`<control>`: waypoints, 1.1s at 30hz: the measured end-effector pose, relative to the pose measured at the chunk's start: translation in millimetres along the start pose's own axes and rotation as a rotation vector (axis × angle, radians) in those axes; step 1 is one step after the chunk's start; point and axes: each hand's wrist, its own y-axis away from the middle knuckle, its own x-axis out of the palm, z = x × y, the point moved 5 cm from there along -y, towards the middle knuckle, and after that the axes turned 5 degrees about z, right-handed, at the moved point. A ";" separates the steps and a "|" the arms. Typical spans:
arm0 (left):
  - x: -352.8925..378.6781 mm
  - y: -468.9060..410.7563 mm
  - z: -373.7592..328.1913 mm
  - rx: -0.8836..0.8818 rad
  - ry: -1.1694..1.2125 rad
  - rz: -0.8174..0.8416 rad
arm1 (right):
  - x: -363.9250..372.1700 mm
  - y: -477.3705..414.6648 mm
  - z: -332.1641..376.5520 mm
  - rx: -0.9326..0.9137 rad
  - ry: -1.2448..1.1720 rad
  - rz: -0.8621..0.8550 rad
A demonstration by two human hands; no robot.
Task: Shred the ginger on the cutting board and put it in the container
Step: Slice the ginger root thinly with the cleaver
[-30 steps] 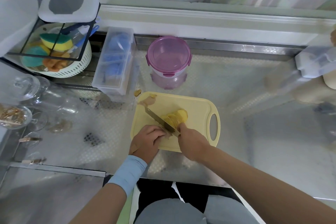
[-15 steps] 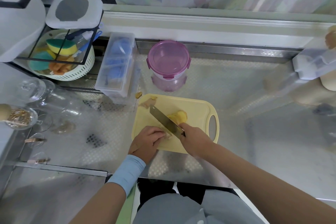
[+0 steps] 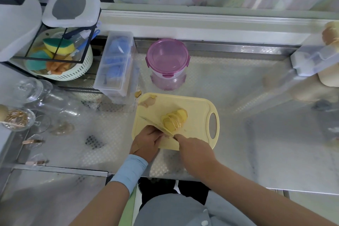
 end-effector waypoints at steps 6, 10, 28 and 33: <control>0.6 -0.1 1.7 -0.040 0.026 0.005 | 3.8 5.0 -3.7 0.026 -0.036 -0.004; -1.3 -0.2 0.1 -0.043 0.029 -0.005 | 5.1 5.0 -5.3 0.035 -0.031 -0.015; -0.5 -1.4 0.7 -0.050 0.083 -0.001 | 0.7 -1.1 -5.5 0.029 -0.063 0.013; -2.4 -2.5 -0.2 -0.045 0.095 -0.007 | 0.4 -3.0 -8.8 0.028 -0.077 0.045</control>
